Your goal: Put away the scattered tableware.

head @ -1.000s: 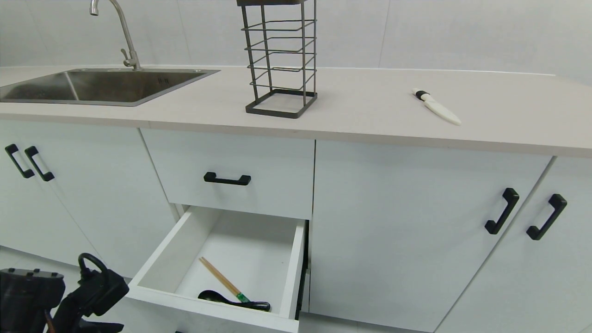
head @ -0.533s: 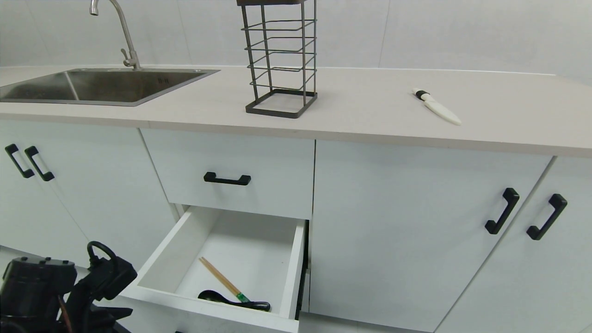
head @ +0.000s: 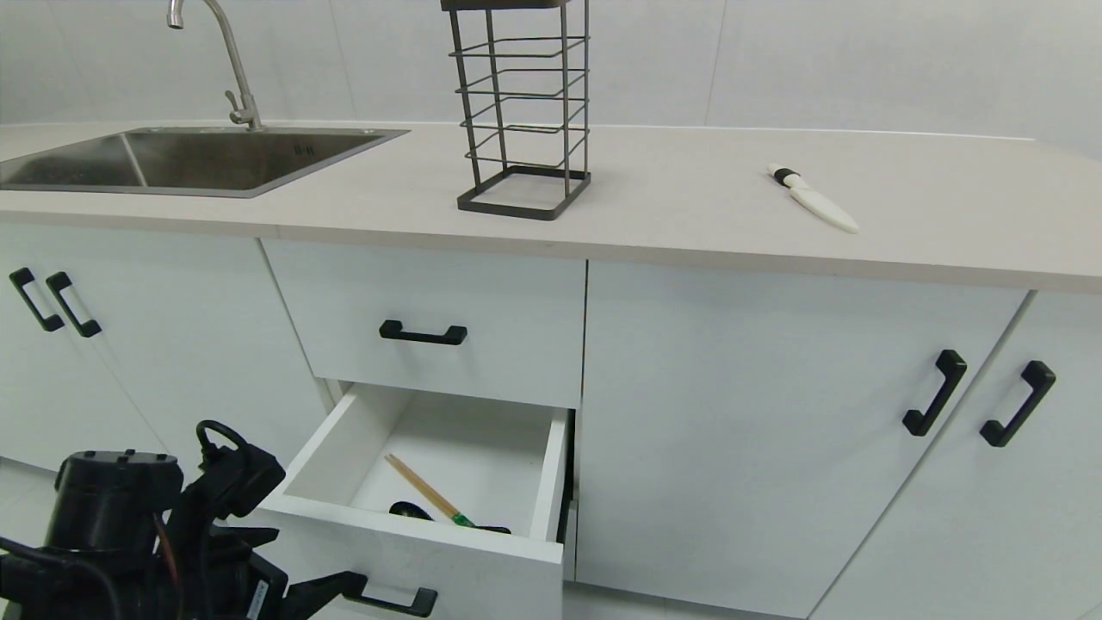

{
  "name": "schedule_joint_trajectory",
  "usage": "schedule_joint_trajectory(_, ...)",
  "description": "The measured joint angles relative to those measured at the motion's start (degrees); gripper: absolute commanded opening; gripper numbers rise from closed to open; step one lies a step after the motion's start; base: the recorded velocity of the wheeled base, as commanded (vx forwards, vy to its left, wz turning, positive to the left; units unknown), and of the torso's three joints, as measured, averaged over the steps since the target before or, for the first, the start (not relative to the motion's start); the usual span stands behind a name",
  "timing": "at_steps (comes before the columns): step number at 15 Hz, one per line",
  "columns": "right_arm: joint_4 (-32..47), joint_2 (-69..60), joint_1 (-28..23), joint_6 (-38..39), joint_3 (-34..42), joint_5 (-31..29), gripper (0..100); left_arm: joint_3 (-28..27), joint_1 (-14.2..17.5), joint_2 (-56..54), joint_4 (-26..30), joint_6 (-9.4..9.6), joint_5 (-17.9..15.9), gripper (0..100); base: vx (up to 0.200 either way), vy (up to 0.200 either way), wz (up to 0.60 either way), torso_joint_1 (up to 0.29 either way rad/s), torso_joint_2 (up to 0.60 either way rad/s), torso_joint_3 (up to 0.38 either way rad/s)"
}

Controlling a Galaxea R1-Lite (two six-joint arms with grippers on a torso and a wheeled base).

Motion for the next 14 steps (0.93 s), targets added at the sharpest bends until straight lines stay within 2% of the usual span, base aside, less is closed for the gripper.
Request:
schedule_joint_trajectory(4, 0.0, 0.0, 0.0, 0.0, 0.0, 0.0, 100, 0.1, 0.0, 6.7, -11.8, -0.13, -0.3, 100, 0.0, 0.0, 0.0, 0.0, 0.0, 0.0)
schedule_joint_trajectory(9, 0.0, 0.0, 0.0, 0.0, 0.0, 0.0, 100, -0.3, -0.1, 10.4, -15.3, -0.16, -0.7, 100, 0.0, 0.0, 0.0, 0.0, 0.0, 0.0)
schedule_joint_trajectory(12, 0.0, 0.0, 0.0, 0.0, 0.0, 0.0, 100, -0.5, 0.0, 13.3, -21.2, -0.3, -1.7, 100, 0.0, 0.0, 0.0, 0.0, 0.0, 0.0)
schedule_joint_trajectory(14, 0.0, 0.0, 0.0, 0.0, 0.0, 0.0, 100, -1.5, 0.0, 15.0, -22.4, -0.33, -2.5, 100, 0.0, 0.0, 0.0, 0.0, 0.0, 0.0)
